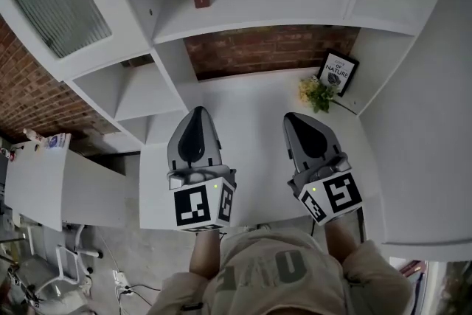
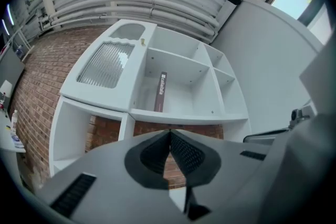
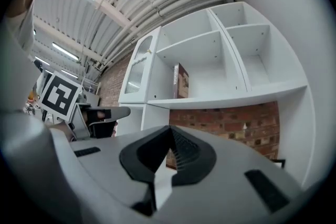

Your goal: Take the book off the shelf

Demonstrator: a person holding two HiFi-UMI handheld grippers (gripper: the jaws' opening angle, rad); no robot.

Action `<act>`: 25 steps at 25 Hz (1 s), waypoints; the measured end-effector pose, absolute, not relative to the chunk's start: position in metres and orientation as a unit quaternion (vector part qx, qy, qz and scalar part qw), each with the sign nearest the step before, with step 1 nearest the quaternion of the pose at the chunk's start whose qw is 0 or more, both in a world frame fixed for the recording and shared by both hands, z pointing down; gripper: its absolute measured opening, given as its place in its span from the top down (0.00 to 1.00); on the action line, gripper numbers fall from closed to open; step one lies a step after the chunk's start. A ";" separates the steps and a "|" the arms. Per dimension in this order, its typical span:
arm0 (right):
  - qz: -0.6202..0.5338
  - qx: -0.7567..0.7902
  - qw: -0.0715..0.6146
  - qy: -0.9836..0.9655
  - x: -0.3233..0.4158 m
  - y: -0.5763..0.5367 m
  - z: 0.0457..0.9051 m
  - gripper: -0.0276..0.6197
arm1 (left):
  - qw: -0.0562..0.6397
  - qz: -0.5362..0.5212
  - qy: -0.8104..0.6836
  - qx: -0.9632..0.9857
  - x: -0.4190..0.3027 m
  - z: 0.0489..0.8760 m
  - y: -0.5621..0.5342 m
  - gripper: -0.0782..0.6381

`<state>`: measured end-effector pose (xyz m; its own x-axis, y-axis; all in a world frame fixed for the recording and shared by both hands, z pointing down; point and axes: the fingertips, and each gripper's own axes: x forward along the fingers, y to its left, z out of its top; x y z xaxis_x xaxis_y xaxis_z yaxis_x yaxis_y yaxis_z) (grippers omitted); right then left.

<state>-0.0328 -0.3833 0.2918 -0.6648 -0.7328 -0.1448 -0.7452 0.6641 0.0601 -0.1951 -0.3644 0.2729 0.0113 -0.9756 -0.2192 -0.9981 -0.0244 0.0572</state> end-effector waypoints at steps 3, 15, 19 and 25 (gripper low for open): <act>0.059 -0.420 0.063 0.903 -0.025 -0.377 0.287 0.93 | 0.061 0.104 0.688 -0.716 -0.191 0.269 -0.359 0.87; 0.051 -0.422 0.097 0.900 -0.029 -0.365 0.274 0.93 | 0.088 0.105 0.657 -0.741 -0.180 0.250 -0.353 0.87; 0.032 -0.420 0.110 0.900 -0.025 -0.365 0.278 0.93 | 0.147 0.104 0.640 -0.747 -0.173 0.210 -0.368 0.87; 0.018 -0.433 0.121 0.893 -0.013 -0.361 0.283 0.93 | 0.194 0.098 0.620 -0.754 -0.163 0.151 -0.423 0.60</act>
